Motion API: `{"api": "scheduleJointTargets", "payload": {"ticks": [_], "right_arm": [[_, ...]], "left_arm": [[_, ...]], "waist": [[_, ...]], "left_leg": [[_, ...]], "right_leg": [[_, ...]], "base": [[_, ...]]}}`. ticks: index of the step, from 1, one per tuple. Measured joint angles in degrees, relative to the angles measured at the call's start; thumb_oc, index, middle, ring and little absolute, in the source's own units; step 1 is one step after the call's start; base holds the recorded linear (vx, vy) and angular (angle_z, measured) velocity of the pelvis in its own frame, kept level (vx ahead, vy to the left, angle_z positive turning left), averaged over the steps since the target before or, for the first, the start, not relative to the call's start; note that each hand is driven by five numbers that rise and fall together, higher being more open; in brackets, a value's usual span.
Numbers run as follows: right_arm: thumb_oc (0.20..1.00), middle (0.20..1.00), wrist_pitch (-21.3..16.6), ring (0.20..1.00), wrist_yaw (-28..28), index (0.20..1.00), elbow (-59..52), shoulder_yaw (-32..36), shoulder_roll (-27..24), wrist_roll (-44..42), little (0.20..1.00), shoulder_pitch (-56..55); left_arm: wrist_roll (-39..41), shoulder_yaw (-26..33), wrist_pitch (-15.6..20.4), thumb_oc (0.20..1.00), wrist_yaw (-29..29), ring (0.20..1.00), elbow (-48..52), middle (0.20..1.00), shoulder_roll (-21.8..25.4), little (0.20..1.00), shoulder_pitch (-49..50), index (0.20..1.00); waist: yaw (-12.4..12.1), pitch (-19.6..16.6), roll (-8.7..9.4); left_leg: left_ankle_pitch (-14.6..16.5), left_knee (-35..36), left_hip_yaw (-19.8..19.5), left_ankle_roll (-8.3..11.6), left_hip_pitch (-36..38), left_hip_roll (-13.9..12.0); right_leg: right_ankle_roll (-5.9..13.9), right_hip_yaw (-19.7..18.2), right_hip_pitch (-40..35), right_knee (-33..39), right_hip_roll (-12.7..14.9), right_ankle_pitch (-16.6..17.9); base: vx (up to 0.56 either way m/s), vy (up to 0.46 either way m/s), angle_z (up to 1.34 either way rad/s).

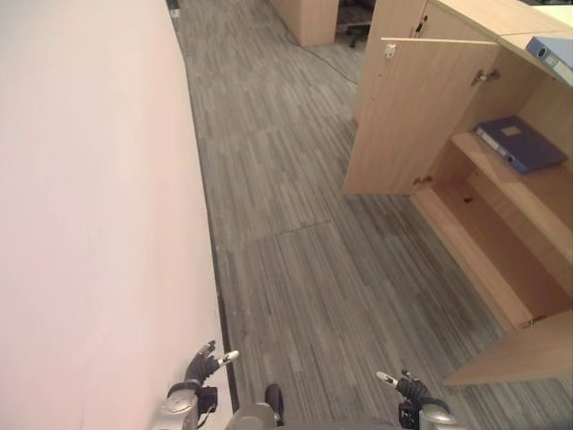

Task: Put the empty folder in the office cabinet

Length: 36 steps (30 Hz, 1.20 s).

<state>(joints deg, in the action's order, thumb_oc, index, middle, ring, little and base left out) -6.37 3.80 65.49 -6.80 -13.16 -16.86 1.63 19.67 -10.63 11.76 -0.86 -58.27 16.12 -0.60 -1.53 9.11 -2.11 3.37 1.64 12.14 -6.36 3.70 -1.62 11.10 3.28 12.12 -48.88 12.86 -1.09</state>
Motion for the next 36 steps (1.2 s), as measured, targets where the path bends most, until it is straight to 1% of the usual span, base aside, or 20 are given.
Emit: {"api": "scheduleJointTargets", "payload": {"ticks": [2,3,5,8,9,10,12,13,17,19,20,22,23,25,27,28,29,31,34,36], "right_arm": [[1.0,1.0,-0.2,1.0,0.2,1.0,-0.3,0.6,-0.4,-0.6,1.0,0.0],[1.0,1.0,-0.5,1.0,0.3,1.0,0.3,0.4,-1.9,0.1,1.0,0.5],[1.0,1.0,0.6,1.0,0.7,1.0,2.6,0.2,-1.8,0.1,1.0,-1.1],[1.0,1.0,0.7,1.0,0.7,1.0,3.5,0.7,-1.4,0.1,1.0,-3.8],[1.0,1.0,1.0,1.0,0.7,1.0,4.9,1.3,-1.9,0.1,1.0,-4.2],[1.0,1.0,1.0,1.0,0.8,1.0,4.7,1.4,-2.1,0.2,1.0,-4.6],[1.0,1.0,0.9,1.0,0.8,1.0,4.8,2.4,-2.0,0.6,1.0,-4.1],[1.0,1.0,0.9,1.0,0.8,1.0,4.8,2.4,-2.1,0.6,1.0,-3.9],[1.0,1.0,0.8,1.0,0.7,1.0,4.9,2.4,-3.7,0.6,1.0,-4.2],[1.0,1.0,0.9,1.0,0.7,1.0,5.0,2.4,-4.5,0.6,1.0,-4.3],[1.0,1.0,1.0,1.0,0.7,1.0,5.3,2.4,-4.7,0.6,1.0,-4.7],[1.0,1.0,1.0,1.0,0.7,1.0,4.9,2.6,-5.1,0.6,1.0,-5.2],[1.0,1.0,1.0,1.0,0.7,1.0,4.9,2.6,-5.1,0.6,1.0,-5.6],[1.0,1.0,0.9,1.0,0.6,1.0,4.7,2.4,-5.1,0.3,1.0,-5.2],[1.0,1.0,0.9,1.0,0.7,1.0,4.7,2.2,-5.4,0.1,1.0,-3.3],[1.0,1.0,0.8,1.0,0.7,1.0,4.8,2.1,-5.4,0.0,1.0,-2.5],[1.0,1.0,0.8,1.0,0.8,1.0,4.7,1.9,-4.6,0.0,1.0,-1.0],[1.0,1.0,0.7,1.0,0.7,1.0,4.4,1.8,-3.6,-0.1,1.0,-0.3],[1.0,1.0,0.5,1.0,0.7,1.0,4.1,0.5,-3.0,-0.1,1.0,0.1],[1.0,1.0,0.4,1.0,0.6,1.0,3.6,-1.6,-3.2,-0.1,1.0,-0.3]], "left_arm": [[0.0,0.0,-0.2,1.0,0.2,1.0,-0.2,1.0,0.0,1.0,0.3,1.0],[-0.1,-0.5,0.0,1.0,0.3,1.0,0.2,1.0,-0.3,1.0,0.0,1.0],[-0.3,-0.8,0.3,1.0,0.6,1.0,1.0,1.0,-0.1,1.0,-0.2,1.0],[-0.9,-1.3,-0.3,1.0,1.0,1.0,0.0,1.0,-0.1,1.0,0.9,1.0],[-1.2,-1.7,-0.5,1.0,1.4,1.0,-0.5,1.0,-1.0,1.0,0.9,1.0],[-1.8,-2.3,-0.5,1.0,1.6,1.0,-0.4,1.0,-1.2,1.0,0.8,1.0],[-3.2,-2.6,-0.4,1.0,1.8,1.0,-0.3,1.0,-1.2,1.0,-0.3,1.0],[-3.3,-2.5,-0.4,1.0,1.9,1.0,-0.4,1.0,-1.3,1.0,-0.5,1.0],[-3.4,-2.5,-0.3,1.0,2.3,1.0,0.0,1.0,-2.0,1.0,-2.0,1.0],[-3.4,-2.4,-0.2,1.0,2.6,1.0,0.5,1.0,-2.3,1.0,-1.7,1.0],[-3.4,-2.5,-0.3,1.0,2.8,1.0,-0.3,1.0,-2.6,1.0,-1.4,1.0],[-3.5,-2.5,-0.3,1.0,2.8,1.0,-0.6,1.0,-2.9,1.0,-1.2,1.0],[-3.4,-2.4,-0.3,1.0,2.8,1.0,-0.8,1.0,-2.9,1.0,-1.1,1.0],[-3.2,-2.0,-0.4,1.0,2.7,1.0,-1.1,1.0,-3.1,1.0,-0.9,1.0],[-3.1,-1.3,-0.4,1.0,2.7,1.0,-1.2,1.0,-3.2,1.0,-0.3,1.0],[-3.1,-1.2,-0.3,1.0,2.7,1.0,-1.2,1.0,-3.0,1.0,-0.1,1.0],[-3.1,-1.2,-0.3,1.0,2.5,1.0,-1.2,1.0,-2.5,1.0,-0.6,1.0],[-2.9,-1.3,-0.1,1.0,2.4,1.0,-1.4,1.0,-2.2,1.0,-1.4,1.0],[-2.4,-1.2,-0.2,1.0,2.1,1.0,-1.8,1.0,-2.3,1.0,-1.1,1.0],[-2.1,-1.3,-0.1,1.0,1.7,1.0,-1.6,1.0,-2.3,1.0,-0.5,1.0]], "waist": [[1.9,0.9,-0.66],[3.6,1.5,-1.12],[5.2,1.1,0.46],[7.3,0.6,2.3],[8.2,0.6,1.05],[8.4,0.7,-0.12],[9.5,1.0,-1.32],[9.6,1.2,-1.75],[12.4,0.9,-2.89],[12.2,0.8,-3.52],[12.1,0.9,-3.18],[12.6,0.3,-4.17],[13.0,0.2,-4.04],[13.3,0.1,-4.03],[12.4,1.1,-2.47],[12.4,1.4,-1.99],[11.8,2.7,0.86],[10.1,2.7,3.8],[7.2,2.5,4.14],[7.0,2.1,2.71]], "left_leg": [[-1.3,1.8,0.7,1.71,3.4,-0.6],[0.2,3.5,1.2,2.23,6.5,-0.8],[2.7,3.5,0.9,4.77,9.4,-0.5],[6.7,3.6,-0.1,5.86,13.8,-1.2],[7.8,3.4,-1.4,8.45,15.5,-3.1],[7.6,2.6,-1.4,8.65,16.0,-4.6],[5.3,0.9,-1.3,12.48,16.6,-6.8],[5.0,-0.2,-1.3,13.01,17.2,-7.4],[2.4,-4.7,-3.4,15.46,21.0,-8.7],[0.7,-8.6,-3.1,16.59,20.7,-8.7],[0.0,-13.9,-3.1,17.97,19.2,-8.7],[-3.7,-16.4,-3.3,19.66,18.0,-8.6],[-6.5,-20.4,-4.6,22.11,16.4,-8.6],[-16.7,-29.8,-5.9,22.93,11.8,-7.7],[-26.8,-38.7,-6.2,14.04,6.9,-5.5],[-25.2,-43.8,-6.5,15.56,4.6,-5.0],[-16.9,-48.0,-6.2,17.58,0.9,-2.7],[-10.4,-46.8,-5.7,13.06,-3.7,-1.7],[-8.4,-38.2,-7.6,12.53,-11.6,-6.7],[-8.3,-19.7,-11.6,13.22,-11.3,-8.8]], "right_leg": [[-1.9,5.3,3.5,4.0,0.0,-3.7],[-2.83,11.9,6.5,14.1,0.3,-4.5],[-2.53,13.5,9.1,24.4,-0.6,-3.7],[-3.51,15.9,7.9,36.1,-2.2,-0.1],[-6.37,17.6,5.4,36.3,-4.2,5.8],[-7.82,18.0,5.4,35.5,-5.5,5.3],[-10.5,21.2,6.0,30.4,-5.9,1.1],[-13.49,22.6,5.9,28.2,-5.9,0.8],[-12.91,24.0,3.6,20.0,-5.7,-10.1],[-13.15,22.3,2.3,21.0,-7.2,-10.6],[-15.68,21.1,0.1,23.1,-8.0,-8.8],[-15.99,20.9,-2.6,26.1,-8.9,-8.8],[-16.02,20.7,-4.3,28.1,-9.4,-8.0],[-16.29,18.8,-7.5,32.2,-10.2,-7.2],[-16.2,15.1,-10.0,34.4,-9.9,-6.8],[-16.2,13.6,-11.0,35.4,-9.7,-6.8],[-16.2,11.2,-14.6,37.0,-7.9,-6.8],[-15.76,7.0,-18.1,41.6,-6.4,-6.5],[-14.02,3.3,-21.7,46.8,-6.0,-3.5],[-11.28,-0.1,-23.3,48.8,-6.1,-3.2]], "base": [[0.41,0.01,-0.16],[0.4,-0.017,0.27],[0.43,-0.04,0.36],[0.37,-0.059,0.34],[0.39,-0.094,0.23],[0.5,-0.123,0.04],[0.4,-0.094,-0.18],[0.47,-0.104,-0.23],[0.35,-0.087,-0.36],[0.33,-0.106,-0.55],[0.33,-0.111,-0.61],[0.29,-0.103,-0.33],[0.39,-0.134,-0.32],[0.5,-0.159,-0.46],[0.24,-0.067,-0.79],[0.37,-0.024,-1.0],[0.49,-0.004,-0.72],[0.37,0.054,-0.77],[0.39,0.224,-1.11],[0.24,0.168,-0.81]]}}
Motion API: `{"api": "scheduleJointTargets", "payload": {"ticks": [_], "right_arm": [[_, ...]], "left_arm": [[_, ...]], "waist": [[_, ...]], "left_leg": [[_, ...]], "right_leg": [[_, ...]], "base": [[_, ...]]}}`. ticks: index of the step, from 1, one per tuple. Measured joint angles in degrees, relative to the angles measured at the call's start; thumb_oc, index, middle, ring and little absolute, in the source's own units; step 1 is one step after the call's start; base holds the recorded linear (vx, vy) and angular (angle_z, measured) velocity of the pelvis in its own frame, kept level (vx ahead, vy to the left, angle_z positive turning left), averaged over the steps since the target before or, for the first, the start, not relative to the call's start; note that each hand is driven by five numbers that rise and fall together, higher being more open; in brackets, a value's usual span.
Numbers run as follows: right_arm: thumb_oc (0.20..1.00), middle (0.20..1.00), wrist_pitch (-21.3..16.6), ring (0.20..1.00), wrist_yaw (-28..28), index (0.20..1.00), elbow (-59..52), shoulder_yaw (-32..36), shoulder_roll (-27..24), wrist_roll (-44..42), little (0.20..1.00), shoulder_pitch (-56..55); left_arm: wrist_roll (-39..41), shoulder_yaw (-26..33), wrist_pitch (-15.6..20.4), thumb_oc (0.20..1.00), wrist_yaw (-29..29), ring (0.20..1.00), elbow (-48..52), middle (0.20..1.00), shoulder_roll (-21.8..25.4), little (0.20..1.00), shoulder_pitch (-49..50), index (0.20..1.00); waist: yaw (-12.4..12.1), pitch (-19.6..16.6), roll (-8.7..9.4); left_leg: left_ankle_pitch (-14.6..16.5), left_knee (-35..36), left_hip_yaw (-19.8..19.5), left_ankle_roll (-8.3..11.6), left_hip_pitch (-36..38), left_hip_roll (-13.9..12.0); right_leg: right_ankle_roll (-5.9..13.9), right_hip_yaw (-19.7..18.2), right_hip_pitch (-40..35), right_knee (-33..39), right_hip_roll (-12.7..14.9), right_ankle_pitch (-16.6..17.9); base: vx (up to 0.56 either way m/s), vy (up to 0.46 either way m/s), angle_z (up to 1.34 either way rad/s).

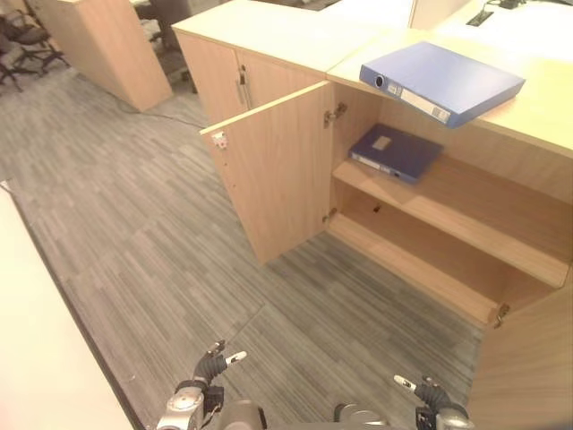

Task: Put the empty folder in the office cabinet

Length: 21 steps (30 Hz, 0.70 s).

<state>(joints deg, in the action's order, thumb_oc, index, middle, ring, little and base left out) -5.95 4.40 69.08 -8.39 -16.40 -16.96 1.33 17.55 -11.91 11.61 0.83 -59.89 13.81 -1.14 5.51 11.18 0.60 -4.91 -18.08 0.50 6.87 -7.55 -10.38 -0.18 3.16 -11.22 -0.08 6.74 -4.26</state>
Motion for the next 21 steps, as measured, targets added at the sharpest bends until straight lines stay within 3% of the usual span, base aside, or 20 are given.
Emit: {"api": "scheduleJointTargets", "payload": {"ticks": [2,3,4,5,6,8,9,10,14,19,21], "right_arm": [[1.0,1.0,0.0,1.0,0.1,1.0,-0.7,-0.4,-0.8,0.0,1.0,-0.5],[1.0,1.0,0.1,1.0,0.1,1.0,-1.2,-0.4,-1.1,0.0,1.0,-1.5],[1.0,1.0,0.2,1.0,0.2,1.0,-1.3,-0.4,-1.3,0.0,1.0,-1.2],[1.0,1.0,0.2,1.0,0.2,1.0,-0.9,-0.5,-1.8,0.1,1.0,-0.5],[1.0,1.0,0.3,1.0,0.2,1.0,-1.0,-1.4,-0.3,0.1,1.0,-0.1],[1.0,1.0,0.1,1.0,0.0,1.0,-1.1,-2.9,2.0,0.2,1.0,-0.8],[1.0,1.0,0.2,1.0,0.0,1.0,-0.8,-2.8,2.7,0.2,1.0,-1.1],[1.0,1.0,0.2,1.0,0.0,1.0,-0.1,-2.2,2.7,0.2,1.0,-0.5],[1.0,1.0,0.4,1.0,0.0,1.0,0.8,-0.9,3.3,0.3,1.0,-0.9],[1.0,1.0,0.5,1.0,0.0,1.0,0.5,-0.2,3.3,0.3,1.0,0.1],[1.0,1.0,0.5,1.0,0.0,1.0,0.3,-0.4,3.5,0.3,1.0,1.0]], "left_arm": [[0.0,-0.4,-0.1,1.0,-0.1,1.0,0.0,1.0,-0.2,1.0,-0.2,1.0],[0.0,-1.6,0.0,1.0,-0.2,1.0,-0.3,1.0,-0.4,1.0,-0.3,1.0],[0.0,-1.6,0.0,1.0,-0.3,1.0,-0.5,1.0,-0.5,1.0,-0.7,1.0],[0.0,-1.6,0.0,1.0,-0.5,1.0,-0.8,1.0,-1.1,1.0,-1.2,1.0],[0.1,-1.5,-0.1,1.0,-0.8,1.0,-1.0,1.0,-0.7,1.0,-1.2,1.0],[0.1,-1.6,0.2,1.0,-1.4,1.0,-1.5,1.0,0.4,1.0,-2.1,1.0],[0.1,-1.5,0.5,1.0,-1.5,1.0,-2.1,1.0,0.8,1.0,-3.3,1.0],[0.1,-1.3,0.5,1.0,-1.6,1.0,-2.5,1.0,0.6,1.0,-3.5,1.0],[0.0,-1.6,0.5,1.0,-1.3,1.0,-2.4,1.0,-0.2,1.0,-3.7,1.0],[-0.2,-2.0,0.0,1.0,-1.2,1.0,-2.6,1.0,0.1,1.0,-2.5,1.0],[-0.5,-2.0,0.0,1.0,-1.2,1.0,-2.3,1.0,0.2,1.0,-3.8,1.0]], "waist": [[0.5,0.2,-1.63],[0.1,-0.8,-3.16],[0.2,-0.9,-4.55],[-0.8,-0.1,-4.57],[-1.8,0.0,-2.24],[-2.1,0.0,-1.37],[-2.9,0.4,0.13],[-3.3,0.7,0.5],[-2.8,1.4,-0.52],[-2.8,1.6,-0.66],[-2.6,1.4,0.19]], "left_leg": [[-0.7,9.0,-2.7,0.59,0.4,-0.3],[-0.8,22.0,-8.6,0.57,3.0,0.5],[0.4,24.0,-12.8,0.08,3.5,1.2],[-0.2,23.0,-16.1,3.35,5.3,2.9],[2.3,21.3,-16.0,1.43,6.1,6.2],[2.1,20.7,-13.1,-0.59,7.2,7.6],[2.2,19.7,-11.1,-1.55,7.7,9.0],[3.3,18.3,-9.5,-2.84,7.7,9.9],[5.2,16.9,-5.7,-4.67,7.1,11.5],[4.7,20.1,-2.3,-6.14,8.6,11.5],[4.8,20.4,-0.5,-6.8,8.8,12.4]], "right_leg": [[1.85,-1.5,-1.0,0.6,0.2,-0.3],[3.6,-4.5,-0.8,0.8,1.1,-1.4],[4.67,-6.1,-0.7,1.0,1.6,-2.1],[6.48,-9.8,-0.4,1.4,2.6,-2.6],[7.08,-12.2,0.3,1.4,5.3,-2.7],[8.03,-11.9,0.3,1.1,2.3,-3.2],[6.74,-11.6,0.7,1.4,2.1,-1.7],[7.74,-13.2,0.9,1.8,3.5,0.1],[8.11,-13.9,1.8,2.6,5.3,3.9],[8.31,-18.0,5.5,-0.1,5.5,4.1],[8.2,-18.3,7.1,-1.1,5.6,4.2]], "base": [[0.38,0.183,-0.76],[0.53,0.195,-0.87],[0.39,0.137,-1.28],[0.25,0.081,-1.44],[0.31,0.2,-1.6],[0.4,0.305,-0.94],[0.17,0.182,-0.79],[0.17,0.206,-0.89],[0.2,0.304,-0.49],[0.14,0.262,-0.44],[0.1,0.26,-0.49]]}}
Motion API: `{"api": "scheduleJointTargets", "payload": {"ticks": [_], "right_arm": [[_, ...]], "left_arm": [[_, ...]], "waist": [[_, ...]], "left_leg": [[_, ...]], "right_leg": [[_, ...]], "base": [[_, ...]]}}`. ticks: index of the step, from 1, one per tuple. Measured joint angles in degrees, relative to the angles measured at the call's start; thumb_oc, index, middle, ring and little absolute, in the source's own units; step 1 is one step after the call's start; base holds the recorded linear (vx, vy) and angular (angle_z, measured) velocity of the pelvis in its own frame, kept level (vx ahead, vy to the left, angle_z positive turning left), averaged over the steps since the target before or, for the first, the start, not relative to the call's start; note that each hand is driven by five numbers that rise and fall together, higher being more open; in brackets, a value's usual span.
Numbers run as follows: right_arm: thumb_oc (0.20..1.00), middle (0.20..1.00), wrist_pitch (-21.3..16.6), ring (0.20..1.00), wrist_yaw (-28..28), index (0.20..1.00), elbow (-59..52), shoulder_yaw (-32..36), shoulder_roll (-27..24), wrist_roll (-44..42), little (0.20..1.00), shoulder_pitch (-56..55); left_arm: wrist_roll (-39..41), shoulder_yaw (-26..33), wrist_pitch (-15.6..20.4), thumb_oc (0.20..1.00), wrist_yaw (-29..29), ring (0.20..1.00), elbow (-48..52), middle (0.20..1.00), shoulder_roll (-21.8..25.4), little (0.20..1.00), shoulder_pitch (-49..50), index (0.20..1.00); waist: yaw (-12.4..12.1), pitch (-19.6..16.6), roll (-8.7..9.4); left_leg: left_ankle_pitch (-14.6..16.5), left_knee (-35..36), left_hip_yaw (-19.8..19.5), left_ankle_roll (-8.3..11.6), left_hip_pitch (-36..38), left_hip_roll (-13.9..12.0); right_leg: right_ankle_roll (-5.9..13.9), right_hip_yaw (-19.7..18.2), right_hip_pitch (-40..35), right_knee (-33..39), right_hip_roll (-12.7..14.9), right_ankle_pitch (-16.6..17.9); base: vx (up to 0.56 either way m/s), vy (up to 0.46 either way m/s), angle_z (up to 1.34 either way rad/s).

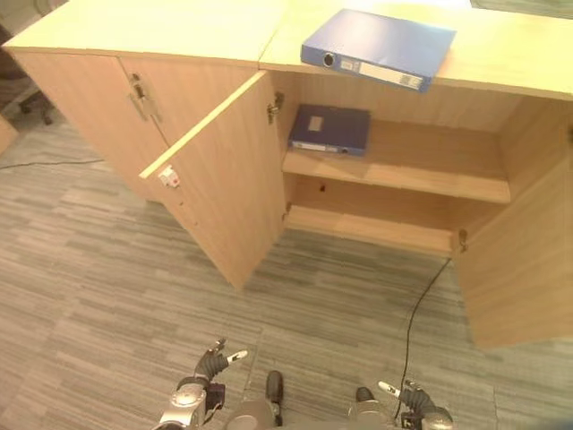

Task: Put the empty folder in the office cabinet

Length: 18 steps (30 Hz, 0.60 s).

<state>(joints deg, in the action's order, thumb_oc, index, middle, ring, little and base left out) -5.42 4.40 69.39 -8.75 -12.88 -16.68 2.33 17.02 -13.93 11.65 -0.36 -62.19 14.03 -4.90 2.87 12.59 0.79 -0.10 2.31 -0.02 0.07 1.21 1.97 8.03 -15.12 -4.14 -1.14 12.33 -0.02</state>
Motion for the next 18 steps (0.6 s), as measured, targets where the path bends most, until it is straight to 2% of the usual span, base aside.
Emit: {"api": "scheduleJointTargets", "payload": {"ticks": [3,4,5,6,7,8,9,10,12,13,14,15,16,18], "right_arm": [[1.0,1.0,0.0,1.0,0.0,1.0,-0.8,-0.2,0.2,-0.1,1.0,1.2],[1.0,1.0,0.0,1.0,0.0,1.0,-1.0,-0.2,0.3,0.0,1.0,1.5],[1.0,1.0,0.0,1.0,0.0,1.0,-1.5,-0.2,0.3,0.0,1.0,1.9],[1.0,1.0,-0.1,1.0,0.0,1.0,-1.9,-0.2,0.4,0.0,1.0,2.2],[1.0,1.0,-0.1,1.0,0.1,1.0,-2.3,-0.2,0.7,0.0,1.0,1.7],[1.0,1.0,-0.2,1.0,0.0,1.0,-2.9,-0.3,0.4,0.0,1.0,2.2],[1.0,1.0,-0.3,1.0,0.0,1.0,-3.6,-0.3,0.4,0.0,1.0,2.1],[1.0,1.0,-0.2,1.0,0.1,1.0,-4.0,-0.2,0.2,0.0,1.0,0.8],[1.0,1.0,-0.2,1.0,0.1,1.0,-4.0,-0.2,0.4,0.0,1.0,-0.2],[1.0,1.0,-0.1,1.0,0.1,1.0,-3.8,-0.2,0.5,0.0,1.0,-0.6],[1.0,1.0,-0.2,1.0,0.1,1.0,-3.5,-0.2,0.0,0.0,1.0,-0.4],[1.0,1.0,-0.1,1.0,0.2,1.0,-3.5,-0.2,-0.3,0.0,1.0,0.1],[1.0,1.0,-0.2,1.0,0.2,1.0,-3.6,0.0,-0.4,-0.1,1.0,0.1],[1.0,1.0,-0.1,1.0,0.3,1.0,-3.3,-0.2,-0.8,0.0,1.0,-0.5]], "left_arm": [[0.0,0.1,0.0,1.0,0.0,1.0,1.2,1.0,0.2,1.0,0.0,1.0],[0.0,0.1,0.1,1.0,0.0,1.0,2.1,1.0,0.2,1.0,0.1,1.0],[0.0,0.0,0.1,1.0,0.1,1.0,2.5,1.0,0.2,1.0,0.5,1.0],[0.0,0.0,0.0,1.0,0.1,1.0,2.6,1.0,0.4,1.0,0.8,1.0],[0.0,0.3,-0.1,1.0,0.2,1.0,2.9,1.0,0.6,1.0,1.4,1.0],[0.0,0.4,-0.1,1.0,0.4,1.0,2.9,1.0,0.6,1.0,3.0,1.0],[0.0,0.5,-0.2,1.0,0.6,1.0,2.9,1.0,0.7,1.0,4.3,1.0],[0.0,0.5,-0.3,1.0,1.0,1.0,2.8,1.0,1.2,1.0,6.3,1.0],[0.0,0.5,-0.3,1.0,1.0,1.0,2.9,1.0,2.1,1.0,6.3,1.0],[0.0,0.6,-0.2,1.0,1.0,1.0,2.8,1.0,2.4,1.0,6.5,1.0],[0.0,0.8,-0.2,1.0,0.8,1.0,1.9,1.0,2.0,1.0,6.3,1.0],[0.0,0.9,-0.2,1.0,0.8,1.0,1.6,1.0,2.0,1.0,6.2,1.0],[0.0,1.0,-0.2,1.0,0.9,1.0,1.5,1.0,1.9,1.0,6.2,1.0],[0.0,1.0,-0.2,1.0,0.9,1.0,1.5,1.0,1.9,1.0,6.8,1.0]], "waist": [[-0.2,-0.4,0.26],[-1.0,-0.3,0.14],[-1.9,-0.4,-0.77],[-1.9,-0.6,-1.01],[-3.0,-0.7,-0.99],[-3.8,-1.1,-1.88],[-3.8,-1.6,-2.04],[-3.2,-3.5,-1.74],[-3.0,-3.8,-1.22],[-3.0,-3.7,-1.39],[-2.4,-3.5,-1.87],[-1.8,-3.3,-2.08],[-1.5,-3.2,-2.16],[-1.1,-3.4,-1.21]], "left_leg": [[-0.7,0.6,2.3,-1.19,0.3,-0.3],[-0.6,0.5,3.4,-1.41,0.2,-0.7],[-0.8,0.7,4.9,-1.82,0.1,-2.1],[-0.9,1.0,5.8,-2.17,0.3,-2.2],[-0.4,0.7,6.9,-2.19,1.0,-1.4],[-0.2,1.6,7.9,-2.25,1.4,-2.3],[-0.3,2.4,8.9,-2.06,1.9,-2.3],[-0.3,3.4,9.9,-1.81,1.9,-1.5],[-0.5,3.4,9.9,-1.47,1.9,-1.5],[-0.4,3.2,9.8,-1.3,1.9,-1.8],[-0.2,2.9,10.2,-1.15,1.8,-2.8],[-0.2,3.2,10.0,-0.71,1.7,-3.4],[-0.1,3.4,10.0,-0.13,1.7,-3.9],[-0.3,3.4,9.9,1.67,2.7,-4.8]], "right_leg": [[0.34,2.4,2.4,-2.6,-0.1,0.4],[-0.12,6.4,3.6,-3.9,-0.1,1.2],[-2.19,14.6,5.3,-5.8,-0.7,2.4],[-3.88,18.0,5.6,-7.8,0.3,1.1],[-2.5,23.6,6.9,-10.7,1.0,3.5],[-2.83,27.0,8.2,-11.2,1.1,4.1],[-2.78,27.1,8.2,-10.3,1.2,4.0],[-0.7,24.7,7.0,-4.7,2.0,2.9],[-0.22,24.2,6.7,-1.7,2.8,3.2],[0.09,24.5,7.4,-1.0,3.6,3.1],[2.07,27.3,9.7,0.9,5.5,4.0],[2.94,28.4,10.4,2.8,6.2,4.5],[4.66,28.4,12.4,2.6,7.4,5.6],[4.97,28.4,12.7,2.0,8.2,5.8]], "base": [[0.02,0.192,-0.43],[0.01,0.128,-0.53],[0.0,0.215,-0.57],[0.07,0.288,-0.61],[0.12,0.234,-0.7],[0.23,0.022,-0.84],[0.23,-0.098,-0.87],[0.18,-0.109,-0.41],[0.15,-0.175,-0.1],[0.26,-0.302,-0.2],[0.16,-0.18,-0.14],[0.16,-0.192,-0.1],[0.1,-0.119,0.07],[0.18,-0.228,0.14]]}}
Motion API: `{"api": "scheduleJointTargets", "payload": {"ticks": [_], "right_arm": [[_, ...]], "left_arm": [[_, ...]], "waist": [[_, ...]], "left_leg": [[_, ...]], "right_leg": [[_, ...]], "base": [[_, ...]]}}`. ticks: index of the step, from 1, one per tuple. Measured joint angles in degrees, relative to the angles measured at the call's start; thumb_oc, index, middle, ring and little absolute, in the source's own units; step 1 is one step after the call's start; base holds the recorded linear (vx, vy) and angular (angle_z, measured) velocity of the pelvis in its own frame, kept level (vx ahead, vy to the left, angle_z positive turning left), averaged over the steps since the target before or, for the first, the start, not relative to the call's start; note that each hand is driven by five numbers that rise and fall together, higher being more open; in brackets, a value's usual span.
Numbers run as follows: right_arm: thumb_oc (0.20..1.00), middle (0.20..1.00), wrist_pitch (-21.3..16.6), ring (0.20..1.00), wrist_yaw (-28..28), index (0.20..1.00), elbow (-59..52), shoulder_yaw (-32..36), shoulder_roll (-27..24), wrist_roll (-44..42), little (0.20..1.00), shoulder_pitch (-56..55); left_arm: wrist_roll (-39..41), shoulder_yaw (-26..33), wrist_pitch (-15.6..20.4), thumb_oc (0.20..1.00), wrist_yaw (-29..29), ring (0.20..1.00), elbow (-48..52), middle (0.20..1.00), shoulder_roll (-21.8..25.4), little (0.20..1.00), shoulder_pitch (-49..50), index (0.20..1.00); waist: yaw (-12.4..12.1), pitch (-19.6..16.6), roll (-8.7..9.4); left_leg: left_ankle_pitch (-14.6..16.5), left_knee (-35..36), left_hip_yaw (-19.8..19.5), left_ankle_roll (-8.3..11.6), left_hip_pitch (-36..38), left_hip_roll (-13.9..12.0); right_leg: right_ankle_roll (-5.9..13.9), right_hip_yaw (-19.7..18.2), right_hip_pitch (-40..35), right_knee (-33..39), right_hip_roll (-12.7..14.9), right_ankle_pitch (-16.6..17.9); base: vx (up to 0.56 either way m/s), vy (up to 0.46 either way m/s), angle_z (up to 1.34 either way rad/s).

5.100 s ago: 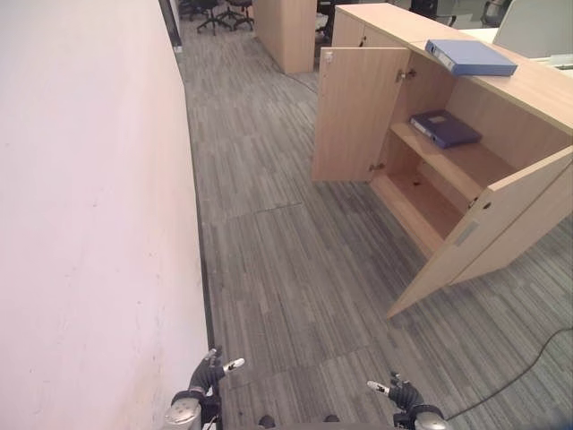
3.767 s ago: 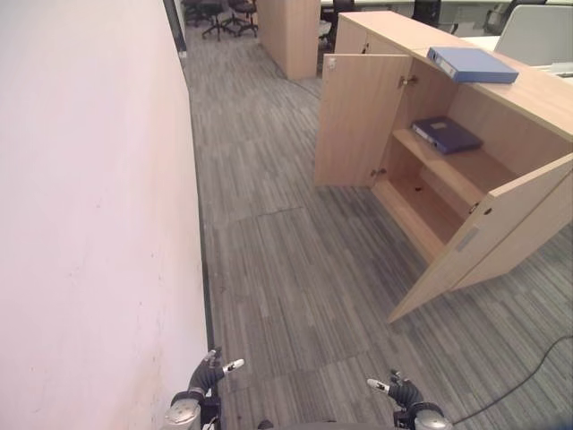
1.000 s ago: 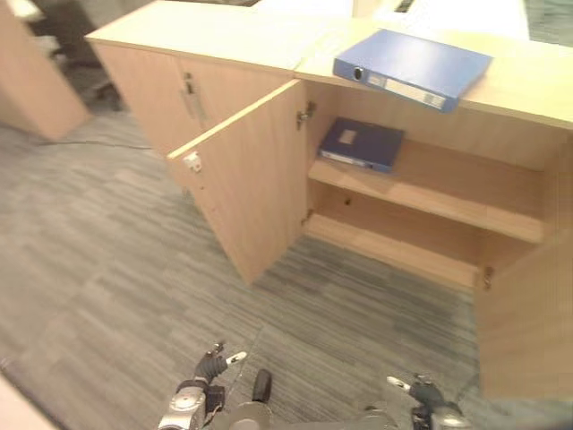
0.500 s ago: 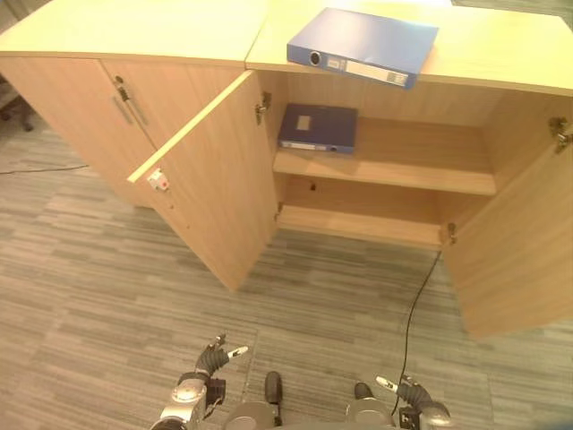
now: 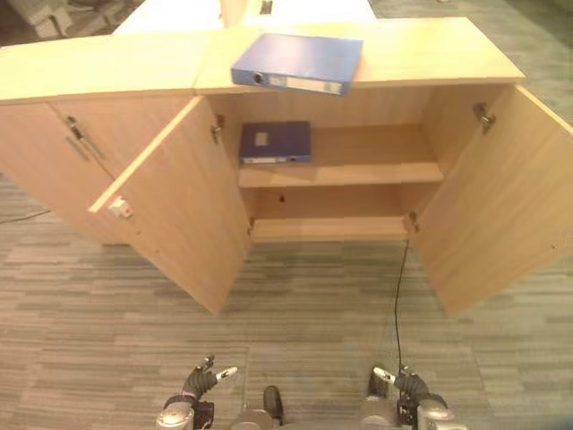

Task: Put the empty folder in the office cabinet

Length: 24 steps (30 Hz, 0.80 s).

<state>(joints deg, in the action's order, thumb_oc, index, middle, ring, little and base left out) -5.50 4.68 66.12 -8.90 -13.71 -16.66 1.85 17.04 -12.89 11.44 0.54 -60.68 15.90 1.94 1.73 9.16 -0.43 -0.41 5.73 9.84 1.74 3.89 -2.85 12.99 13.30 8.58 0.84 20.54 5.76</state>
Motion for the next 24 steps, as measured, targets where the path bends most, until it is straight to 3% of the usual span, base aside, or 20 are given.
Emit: {"api": "scheduleJointTargets", "payload": {"ticks": [1,2,3,5,6,8,9,10,11,12,13,14,15,17,18,21,23,24], "right_arm": [[1.0,1.0,0.0,1.0,0.0,1.0,1.5,-0.5,0.4,0.4,1.0,-0.8],[1.0,1.0,0.2,1.0,0.0,1.0,2.1,-0.8,-0.2,0.4,1.0,-1.2],[1.0,1.0,0.2,1.0,0.0,1.0,2.0,-1.6,-2.4,0.5,1.0,-1.7],[1.0,1.0,0.2,1.0,0.0,1.0,1.7,-2.1,-4.4,0.6,1.0,-1.3],[1.0,1.0,0.2,1.0,0.1,1.0,1.4,-2.2,-4.8,1.5,1.0,-1.3],[1.0,1.0,-0.2,1.0,-0.1,1.0,1.3,-2.4,-5.1,2.2,1.0,-1.2],[1.0,1.0,-0.2,1.0,-0.2,1.0,1.4,-2.0,-4.8,2.2,1.0,-0.6],[1.0,1.0,-0.2,1.0,-0.2,1.0,1.4,-1.8,-4.0,2.2,1.0,-0.8],[1.0,1.0,-0.2,1.0,-0.2,1.0,1.3,-2.3,-3.2,2.2,1.0,-1.6],[1.0,1.0,-0.3,1.0,-0.2,1.0,1.3,-2.4,-3.4,2.2,1.0,-1.5],[1.0,1.0,-0.2,1.0,-0.2,1.0,1.4,-2.4,-3.9,2.2,1.0,-1.1],[1.0,1.0,0.0,1.0,-0.2,1.0,1.6,-2.6,-4.0,2.2,1.0,-1.0],[1.0,1.0,0.0,1.0,-0.1,1.0,1.8,-2.6,-3.9,2.2,1.0,-1.3],[1.0,1.0,0.0,1.0,-0.2,1.0,2.0,-2.9,-4.5,2.2,1.0,-1.7],[1.0,1.0,0.0,1.0,-0.2,1.0,2.2,-3.5,-4.3,2.2,1.0,-1.8],[1.0,1.0,0.2,1.0,-0.2,1.0,3.7,-4.1,-3.9,2.2,1.0,-1.7],[1.0,1.0,0.7,1.0,0.2,1.0,4.5,-4.3,-3.7,2.2,1.0,-1.4],[1.0,1.0,0.7,1.0,0.3,1.0,4.3,-4.2,-3.6,2.2,1.0,-1.1]], "left_arm": [[0.0,0.2,0.1,1.0,0.0,1.0,-0.3,1.0,0.3,1.0,0.4,1.0],[0.0,0.1,0.0,1.0,-0.1,1.0,-0.9,1.0,-0.4,1.0,0.5,1.0],[0.0,-0.5,0.0,1.0,0.1,1.0,-1.2,1.0,-2.6,1.0,1.6,1.0],[0.0,-0.1,0.0,1.0,0.0,1.0,-1.2,1.0,-4.2,1.0,2.1,1.0],[0.1,-0.1,0.0,1.0,0.1,1.0,-1.2,1.0,-4.7,1.0,1.7,1.0],[0.3,0.0,0.1,1.0,0.0,1.0,-1.7,1.0,-4.9,1.0,0.3,1.0],[0.5,0.4,0.4,1.0,-0.1,1.0,-2.4,1.0,-5.0,1.0,-0.8,1.0],[0.6,0.6,0.4,1.0,-0.2,1.0,-3.2,1.0,-4.3,1.0,-2.2,1.0],[1.0,2.1,-0.1,1.0,0.0,1.0,-4.0,1.0,-4.1,1.0,-1.5,1.0],[1.3,2.3,-0.1,1.0,-0.1,1.0,-4.0,1.0,-4.0,1.0,-1.7,1.0],[1.7,2.4,0.0,1.0,-0.1,1.0,-4.0,1.0,-4.1,1.0,-1.6,1.0],[1.7,2.2,-0.1,1.0,-0.1,1.0,-4.1,1.0,-4.2,1.0,-1.9,1.0],[1.7,2.2,-0.1,1.0,0.0,1.0,-4.1,1.0,-4.5,1.0,-1.5,1.0],[1.7,1.7,0.0,1.0,0.0,1.0,-4.0,1.0,-4.7,1.0,-1.8,1.0],[1.7,1.7,0.0,1.0,-0.1,1.0,-4.7,1.0,-4.5,1.0,-2.3,1.0],[1.7,1.3,0.0,1.0,-0.1,1.0,-5.4,1.0,-4.5,1.0,-2.4,1.0],[1.8,1.2,0.0,1.0,-0.1,1.0,-5.5,1.0,-4.5,1.0,-2.8,1.0],[1.7,1.2,0.0,1.0,-0.2,1.0,-5.4,1.0,-4.3,1.0,-3.7,1.0]], "waist": [[-0.5,-0.8,1.57],[-0.5,-0.5,1.38],[-0.6,-2.2,-2.52],[-0.7,-2.5,-4.77],[-0.8,-2.1,-3.79],[-1.1,-1.9,-2.35],[-1.5,-1.1,-2.34],[-1.5,-0.3,-0.86],[-1.1,-0.6,1.58],[-0.9,-0.5,1.88],[-0.9,-0.3,1.56],[-0.7,0.3,2.03],[-0.9,0.2,2.31],[-1.2,0.2,2.41],[-1.3,0.1,2.3],[-1.9,0.1,1.85],[-3.4,0.2,1.34],[-5.0,0.5,1.15]], "left_leg": [[0.9,0.0,-0.4,2.06,2.5,-1.0],[1.2,0.0,-0.7,3.32,3.4,-2.5],[2.6,-0.2,-2.8,2.56,3.5,-6.8],[1.2,-2.2,-4.8,2.4,3.2,-9.8],[-2.7,-4.5,-5.8,5.35,2.7,-10.5],[-6.6,-12.9,-8.5,9.04,-1.6,-11.3],[-6.5,-17.9,-10.4,9.5,-4.7,-12.2],[-8.0,-23.6,-10.5,11.71,-7.7,-12.1],[-17.2,-25.1,-8.5,12.12,-8.5,-12.7],[-20.2,-25.1,-7.1,9.24,-8.5,-13.1],[-21.5,-25.8,-5.7,7.72,-8.7,-14.3],[-19.0,-28.5,-4.7,9.87,-9.6,-14.2],[-15.9,-28.7,-4.5,11.92,-9.5,-12.7],[-12.1,-25.7,-3.9,10.66,-9.2,-10.3],[-10.7,-19.3,-3.9,10.95,-9.1,-8.4],[-10.9,-6.9,-4.1,10.82,-9.0,-7.3],[-10.9,0.2,-7.9,10.96,-10.2,-6.5],[-11.6,0.3,-8.5,10.82,-11.5,-6.4]], "right_leg": [[-1.57,-0.1,-1.2,-1.5,-0.6,1.4],[-1.78,0.3,-1.4,-2.6,-1.7,3.1],[-2.89,1.4,-2.4,-2.4,-6.6,2.6],[-4.68,2.1,-2.7,-2.2,-10.1,1.7],[-6.33,2.3,-4.2,-0.8,-10.9,1.9],[-7.25,3.5,-6.2,1.1,-12.4,1.5],[-9.8,4.4,-3.4,-5.3,-12.4,-1.0],[-12.64,5.5,-3.5,-7.1,-11.9,-3.5],[-12.37,6.2,-6.3,-3.2,-12.8,-4.1],[-12.36,6.2,-7.9,-0.7,-13.6,-4.1],[-12.57,6.2,-9.2,0.5,-14.8,-4.1],[-15.11,5.3,-10.4,1.4,-15.4,-3.2],[-15.19,4.5,-11.1,2.2,-15.4,-3.2],[-15.18,4.7,-11.6,3.4,-15.5,-3.2],[-15.2,4.8,-11.8,4.5,-16.4,-3.2],[-15.59,4.9,-12.0,4.6,-18.4,-3.5],[-16.06,4.7,-12.3,4.6,-19.9,-3.9],[-16.98,4.6,-13.6,4.6,-21.2,-4.5]], "base": [[0.22,-0.292,0.18],[0.25,-0.376,0.06],[0.22,-0.363,-0.06],[0.13,-0.277,-0.14],[0.1,-0.269,-0.11],[0.14,-0.418,-0.04],[0.16,-0.384,0.07],[0.22,-0.337,0.09],[0.26,-0.296,0.06],[0.28,-0.247,-0.1],[0.25,-0.122,-0.12],[0.25,-0.089,-0.11],[0.25,-0.061,-0.16],[0.21,-0.006,-0.21],[0.2,0.025,-0.15],[0.31,0.038,0.06],[0.27,0.015,-0.05],[0.42,0.053,-0.15]]}}
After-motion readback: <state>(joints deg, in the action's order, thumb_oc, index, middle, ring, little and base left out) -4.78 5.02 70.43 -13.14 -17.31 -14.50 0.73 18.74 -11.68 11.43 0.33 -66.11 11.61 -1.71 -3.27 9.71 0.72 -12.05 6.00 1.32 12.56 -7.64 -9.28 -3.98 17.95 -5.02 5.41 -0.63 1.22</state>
